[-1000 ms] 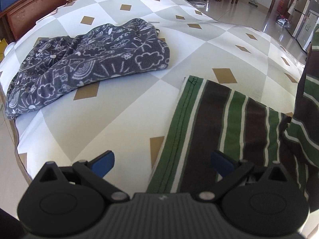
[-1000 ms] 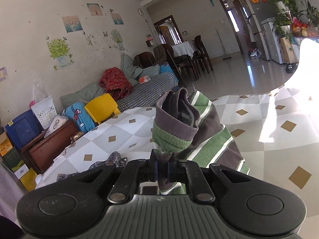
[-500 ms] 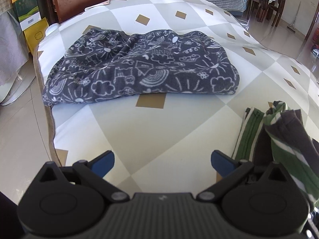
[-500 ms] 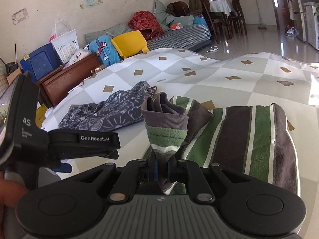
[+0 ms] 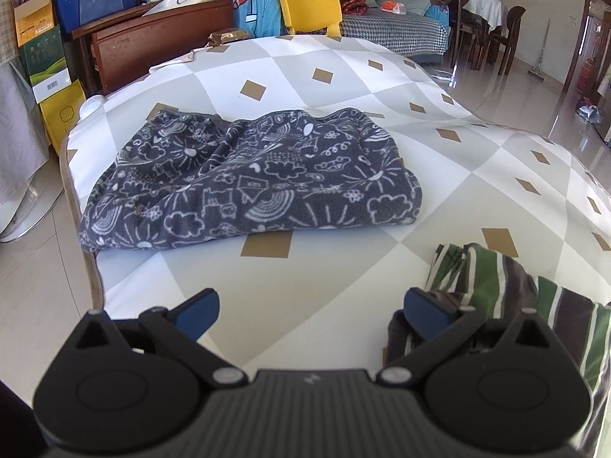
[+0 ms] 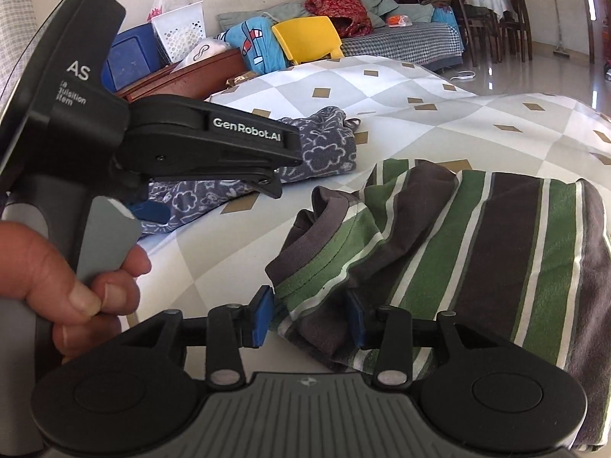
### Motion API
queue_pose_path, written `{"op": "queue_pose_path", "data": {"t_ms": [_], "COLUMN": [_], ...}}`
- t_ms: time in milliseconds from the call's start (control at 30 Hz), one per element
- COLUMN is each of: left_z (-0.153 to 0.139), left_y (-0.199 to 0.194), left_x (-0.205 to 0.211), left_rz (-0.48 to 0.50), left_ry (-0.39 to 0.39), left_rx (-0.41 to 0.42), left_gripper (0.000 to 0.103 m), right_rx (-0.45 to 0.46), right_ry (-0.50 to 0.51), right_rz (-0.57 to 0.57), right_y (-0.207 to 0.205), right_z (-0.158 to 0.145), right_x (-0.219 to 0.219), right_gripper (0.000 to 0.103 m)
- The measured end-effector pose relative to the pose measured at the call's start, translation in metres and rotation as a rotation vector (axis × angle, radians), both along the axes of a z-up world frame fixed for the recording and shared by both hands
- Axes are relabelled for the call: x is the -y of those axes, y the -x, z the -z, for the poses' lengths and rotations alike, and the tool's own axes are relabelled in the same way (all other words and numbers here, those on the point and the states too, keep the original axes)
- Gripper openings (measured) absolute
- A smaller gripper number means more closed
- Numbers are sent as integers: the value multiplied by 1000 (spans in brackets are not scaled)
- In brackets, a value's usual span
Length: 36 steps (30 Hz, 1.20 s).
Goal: Fold clothes
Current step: 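Lower the folded end onto the shirt and open the right tool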
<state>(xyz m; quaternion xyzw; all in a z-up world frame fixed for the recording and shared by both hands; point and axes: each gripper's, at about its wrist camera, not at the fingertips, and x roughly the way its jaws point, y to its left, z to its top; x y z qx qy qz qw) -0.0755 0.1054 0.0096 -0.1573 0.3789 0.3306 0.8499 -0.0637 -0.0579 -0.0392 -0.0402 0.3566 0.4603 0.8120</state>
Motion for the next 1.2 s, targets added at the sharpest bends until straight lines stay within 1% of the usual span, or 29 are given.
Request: {"op": "queue_pose_path", "data": {"t_ms": [67, 133, 300, 500, 600, 733, 800, 867, 967, 1033, 1200], "left_z": [-1, 0, 5, 6, 13, 30, 37, 43, 49, 51, 48], "left_y": [-3, -5, -8, -15, -20, -22, -21, -17, -12, -10, -11], "left_x": [5, 7, 9, 22, 26, 23, 19, 11, 0, -3, -1], "left_rz": [20, 29, 60, 138, 161, 138, 113, 74, 28, 21, 21], "left_ry": [-10, -2, 50, 43, 37, 39, 33, 38, 65, 79, 76], "left_rx": [6, -1, 5, 13, -24, -117, -155, -184, -204, -200, -203], "left_gripper": [103, 103, 103, 103, 103, 103, 103, 103, 103, 103, 103], "right_rx": [-9, -15, -43, 2, 45, 45, 22, -8, -32, -37, -19], "right_ry": [-5, -3, 9, 25, 55, 108, 136, 124, 101, 97, 135], "right_rz": [-28, -48, -18, 131, 243, 352, 388, 406, 427, 431, 408], "right_y": [2, 4, -1, -15, -23, -35, -40, -45, -47, -46, -42], "right_z": [-3, -6, -8, -17, -19, -12, -6, -1, 0, 1, 0], "right_x": [2, 3, 16, 36, 43, 51, 55, 61, 65, 67, 65], "right_gripper": [41, 41, 41, 41, 41, 41, 41, 41, 42, 43, 43]}}
